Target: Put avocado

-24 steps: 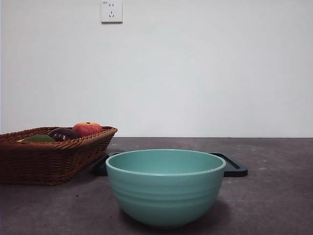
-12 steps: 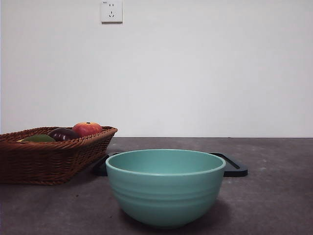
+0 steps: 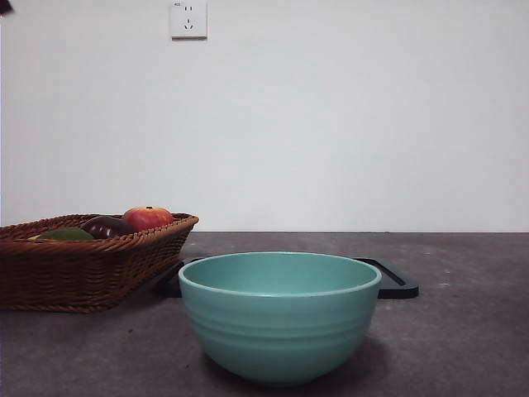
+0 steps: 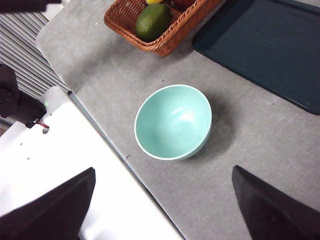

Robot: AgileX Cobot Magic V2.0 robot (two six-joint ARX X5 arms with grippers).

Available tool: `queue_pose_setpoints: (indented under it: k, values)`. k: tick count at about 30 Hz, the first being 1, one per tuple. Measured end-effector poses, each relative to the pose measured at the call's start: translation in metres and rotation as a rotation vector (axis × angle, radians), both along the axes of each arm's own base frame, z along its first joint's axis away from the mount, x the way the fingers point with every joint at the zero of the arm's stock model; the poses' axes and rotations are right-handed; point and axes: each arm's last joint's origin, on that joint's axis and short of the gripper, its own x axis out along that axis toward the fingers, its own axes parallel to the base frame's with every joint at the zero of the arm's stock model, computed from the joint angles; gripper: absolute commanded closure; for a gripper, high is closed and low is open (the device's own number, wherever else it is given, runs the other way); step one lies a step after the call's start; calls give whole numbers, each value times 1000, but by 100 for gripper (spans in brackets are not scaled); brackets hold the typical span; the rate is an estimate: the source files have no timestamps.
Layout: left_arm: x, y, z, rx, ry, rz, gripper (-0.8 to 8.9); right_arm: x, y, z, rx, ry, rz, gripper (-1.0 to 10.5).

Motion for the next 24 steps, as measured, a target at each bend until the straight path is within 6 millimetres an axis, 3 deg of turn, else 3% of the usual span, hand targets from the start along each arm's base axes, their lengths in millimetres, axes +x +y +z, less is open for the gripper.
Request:
queue_pose_setpoints:
  k: [13,24]
  values:
    - [88,-26,-13,241,83,69,347,0,0,0,0,0,0,509]
    - [137,-50,-62,379,192,57,349,0,0,0,0,0,0,510]
